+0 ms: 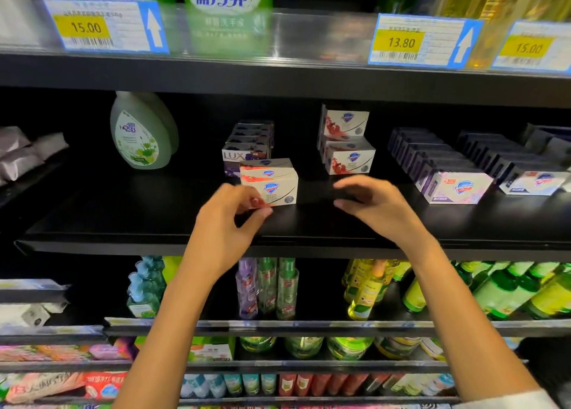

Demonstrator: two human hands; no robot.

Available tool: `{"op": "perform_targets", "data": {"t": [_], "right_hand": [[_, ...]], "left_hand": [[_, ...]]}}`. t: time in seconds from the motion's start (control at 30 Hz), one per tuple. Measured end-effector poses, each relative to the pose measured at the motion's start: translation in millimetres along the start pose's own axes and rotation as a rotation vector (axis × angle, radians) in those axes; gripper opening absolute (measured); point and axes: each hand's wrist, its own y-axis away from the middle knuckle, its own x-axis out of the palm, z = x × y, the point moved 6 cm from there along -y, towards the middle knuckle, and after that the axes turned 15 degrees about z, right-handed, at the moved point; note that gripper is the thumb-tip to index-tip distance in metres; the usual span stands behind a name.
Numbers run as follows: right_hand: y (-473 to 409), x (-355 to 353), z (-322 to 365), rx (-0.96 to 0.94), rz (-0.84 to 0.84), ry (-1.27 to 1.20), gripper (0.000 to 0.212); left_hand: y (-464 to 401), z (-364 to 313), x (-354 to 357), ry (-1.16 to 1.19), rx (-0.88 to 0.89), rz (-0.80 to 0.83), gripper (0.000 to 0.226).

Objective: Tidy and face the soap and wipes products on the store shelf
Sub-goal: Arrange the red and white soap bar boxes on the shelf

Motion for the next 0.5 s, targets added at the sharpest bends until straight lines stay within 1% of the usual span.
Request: {"op": "perform_targets", "data": {"t": [0.07,0.1,0.17,0.23,0.33,0.43,0.5], "right_hand": [[-13,-17,-7,0.057,-0.091,0.007,0.035],[-20,-25,-12,0.100,-0.128,-0.007,0.038],[-36,-40,-26,0.165,-0.206,-0.058,0.045],[-52,-50,-41,0.182,-0.252,-0.080,0.053],[-72,-53,-61,0.218,-0.238,-0.113,0.067],[-75,-47,-66,0.261,-0.204,-0.198,0.067],[-74,-47,-69,0.246,-0.248,-0.181,0.064]], "left_hand": [[6,0,15,0.013,0.023,0.202,0.042],[8,-1,21,-0.031,0.032,0.285,0.050],[10,-3,27,-0.143,0.048,0.387,0.062],[11,-4,29,-0.217,0.058,0.429,0.063],[11,-2,28,-0.250,0.054,0.435,0.052],[12,-1,28,-0.254,0.051,0.424,0.050],[12,-2,28,-0.249,0.043,0.422,0.050]]}}
